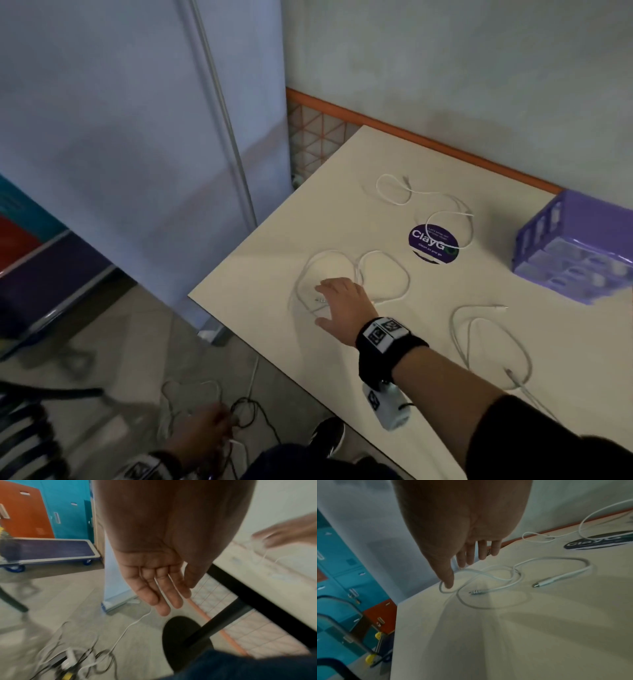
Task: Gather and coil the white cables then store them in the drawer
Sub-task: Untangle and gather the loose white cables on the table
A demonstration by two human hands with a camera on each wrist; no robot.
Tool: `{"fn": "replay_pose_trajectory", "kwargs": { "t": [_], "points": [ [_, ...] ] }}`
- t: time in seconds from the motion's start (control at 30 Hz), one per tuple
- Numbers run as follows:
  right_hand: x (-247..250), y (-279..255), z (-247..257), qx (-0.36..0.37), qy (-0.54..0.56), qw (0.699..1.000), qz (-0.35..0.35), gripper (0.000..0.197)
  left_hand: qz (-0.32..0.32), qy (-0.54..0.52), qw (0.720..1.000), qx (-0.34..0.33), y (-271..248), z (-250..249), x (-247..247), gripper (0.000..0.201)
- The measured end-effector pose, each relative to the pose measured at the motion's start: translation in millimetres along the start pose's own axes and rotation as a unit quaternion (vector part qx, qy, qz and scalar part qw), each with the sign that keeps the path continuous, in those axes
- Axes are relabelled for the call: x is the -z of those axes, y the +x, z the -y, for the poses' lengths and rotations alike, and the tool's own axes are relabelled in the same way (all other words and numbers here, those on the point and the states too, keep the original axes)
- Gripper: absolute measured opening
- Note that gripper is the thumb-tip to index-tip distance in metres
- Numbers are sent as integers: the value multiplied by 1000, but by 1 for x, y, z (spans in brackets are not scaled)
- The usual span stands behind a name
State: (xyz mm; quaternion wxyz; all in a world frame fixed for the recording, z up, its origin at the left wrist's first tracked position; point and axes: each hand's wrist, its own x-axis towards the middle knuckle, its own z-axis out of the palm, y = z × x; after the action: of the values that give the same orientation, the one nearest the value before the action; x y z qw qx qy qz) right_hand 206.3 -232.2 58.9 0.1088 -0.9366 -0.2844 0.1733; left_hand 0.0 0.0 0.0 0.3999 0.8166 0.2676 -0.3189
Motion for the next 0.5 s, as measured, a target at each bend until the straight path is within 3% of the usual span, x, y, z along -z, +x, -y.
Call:
{"fn": "replay_pose_trajectory", "kwargs": {
  "t": [0.1, 0.17, 0.27, 0.37, 0.43, 0.5],
  "points": [
    [-6, 7, 4, 8, -82, 993, 85, 46, -11, -32, 998, -48, 6, -38, 22, 21],
    [-3, 7, 3, 3, -64, 995, 82, 36, -15, -47, 996, -79, 13, -67, 30, 27],
    [15, -1, 6, -24, 127, 992, 4, 38, -11, -96, 989, -111, 16, -118, 39, 48],
    [38, -11, 8, -24, 267, 957, -108, 26, 14, -134, 983, -122, 25, -167, 46, 71],
    [55, -21, 8, -29, 327, 935, -133, 22, 42, -182, 973, -133, 28, -201, 49, 70],
    [67, -32, 3, -37, 370, 916, -150, 21, 58, -228, 961, -144, 23, -232, 47, 55]
  ]
}}
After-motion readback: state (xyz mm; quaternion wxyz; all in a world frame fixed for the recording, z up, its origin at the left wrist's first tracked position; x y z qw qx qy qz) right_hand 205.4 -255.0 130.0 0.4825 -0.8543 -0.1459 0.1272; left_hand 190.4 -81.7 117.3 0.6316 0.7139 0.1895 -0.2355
